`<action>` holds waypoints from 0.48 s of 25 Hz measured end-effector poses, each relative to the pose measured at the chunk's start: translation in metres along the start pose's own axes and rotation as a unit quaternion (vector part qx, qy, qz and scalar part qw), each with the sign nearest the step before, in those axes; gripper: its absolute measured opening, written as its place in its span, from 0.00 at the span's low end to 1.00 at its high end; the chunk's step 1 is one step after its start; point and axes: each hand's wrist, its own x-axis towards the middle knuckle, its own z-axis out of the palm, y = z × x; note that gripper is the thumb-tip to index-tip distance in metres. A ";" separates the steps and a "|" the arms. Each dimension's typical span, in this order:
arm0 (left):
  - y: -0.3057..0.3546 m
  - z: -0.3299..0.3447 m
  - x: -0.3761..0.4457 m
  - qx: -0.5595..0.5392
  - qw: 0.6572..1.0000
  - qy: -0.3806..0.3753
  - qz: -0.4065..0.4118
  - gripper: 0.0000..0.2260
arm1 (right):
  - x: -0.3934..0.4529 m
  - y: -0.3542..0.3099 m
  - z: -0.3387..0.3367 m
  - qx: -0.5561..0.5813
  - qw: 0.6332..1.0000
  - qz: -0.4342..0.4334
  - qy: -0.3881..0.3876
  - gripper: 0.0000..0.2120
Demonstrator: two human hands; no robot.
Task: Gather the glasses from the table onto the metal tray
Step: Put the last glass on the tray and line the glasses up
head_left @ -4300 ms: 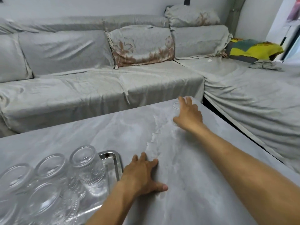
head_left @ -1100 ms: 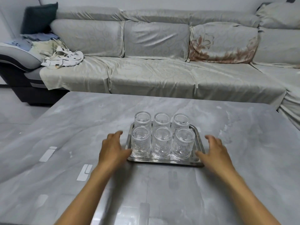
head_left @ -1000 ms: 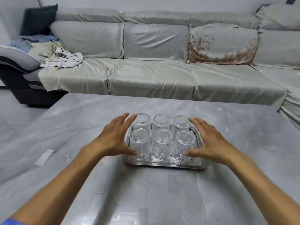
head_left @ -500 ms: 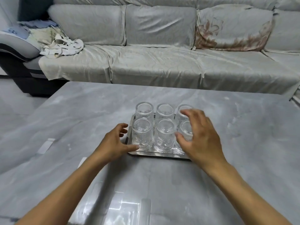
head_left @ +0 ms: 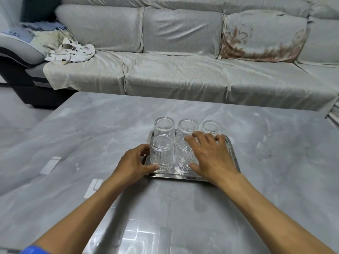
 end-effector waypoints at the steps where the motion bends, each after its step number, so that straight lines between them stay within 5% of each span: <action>1: 0.004 -0.004 -0.003 0.012 1.000 -0.004 -0.003 0.28 | -0.007 0.003 -0.001 0.032 0.999 0.011 0.016 0.37; 3: 0.020 -0.014 -0.008 0.053 0.995 0.055 0.056 0.31 | -0.032 0.013 -0.001 0.178 0.975 0.104 0.083 0.36; 5: 0.046 -0.016 -0.010 0.109 0.965 0.136 0.194 0.26 | -0.057 0.028 0.003 0.335 0.899 0.253 0.126 0.33; 7: 0.073 -0.003 -0.013 0.197 0.930 0.113 0.289 0.21 | -0.069 0.038 0.012 0.387 0.852 0.349 0.057 0.32; 9: 0.088 0.016 -0.023 0.246 0.923 0.070 0.287 0.18 | -0.070 0.036 0.019 0.421 0.832 0.361 0.001 0.32; 12: 0.092 0.019 -0.020 0.228 0.939 0.050 0.254 0.16 | -0.063 0.030 0.021 0.471 0.799 0.373 0.022 0.29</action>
